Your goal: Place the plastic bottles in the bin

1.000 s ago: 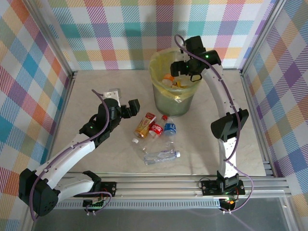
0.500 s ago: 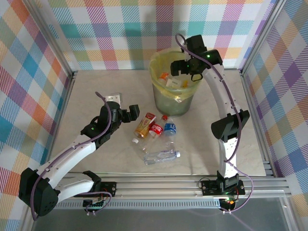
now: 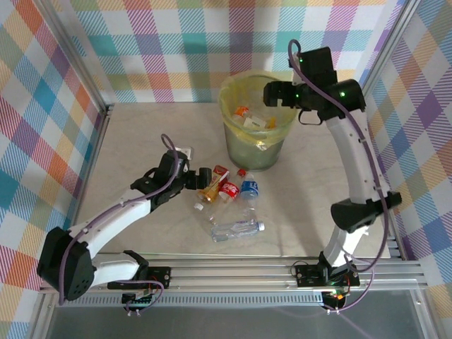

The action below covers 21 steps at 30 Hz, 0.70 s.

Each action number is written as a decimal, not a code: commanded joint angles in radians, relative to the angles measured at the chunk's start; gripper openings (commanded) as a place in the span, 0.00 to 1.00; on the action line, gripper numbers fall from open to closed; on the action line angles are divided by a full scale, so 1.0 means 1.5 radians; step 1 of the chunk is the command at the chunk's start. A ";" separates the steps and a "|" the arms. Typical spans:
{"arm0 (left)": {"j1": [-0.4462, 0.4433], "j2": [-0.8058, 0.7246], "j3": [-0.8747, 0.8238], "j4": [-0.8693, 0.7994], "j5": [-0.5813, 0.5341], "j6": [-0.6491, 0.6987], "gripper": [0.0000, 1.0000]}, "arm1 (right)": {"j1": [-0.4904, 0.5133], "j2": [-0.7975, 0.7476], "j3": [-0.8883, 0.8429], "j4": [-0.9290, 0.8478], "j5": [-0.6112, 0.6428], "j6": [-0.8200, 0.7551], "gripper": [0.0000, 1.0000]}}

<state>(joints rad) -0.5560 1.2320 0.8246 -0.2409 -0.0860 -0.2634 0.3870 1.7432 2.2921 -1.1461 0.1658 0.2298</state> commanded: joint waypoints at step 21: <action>-0.004 0.207 0.070 0.022 0.093 0.019 0.90 | 0.004 -0.338 -0.507 0.187 0.111 0.150 1.00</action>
<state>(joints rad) -0.5560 1.5219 0.8993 -0.2333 0.0372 -0.2382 0.3870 1.2694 1.5566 -0.9234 0.3157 0.4149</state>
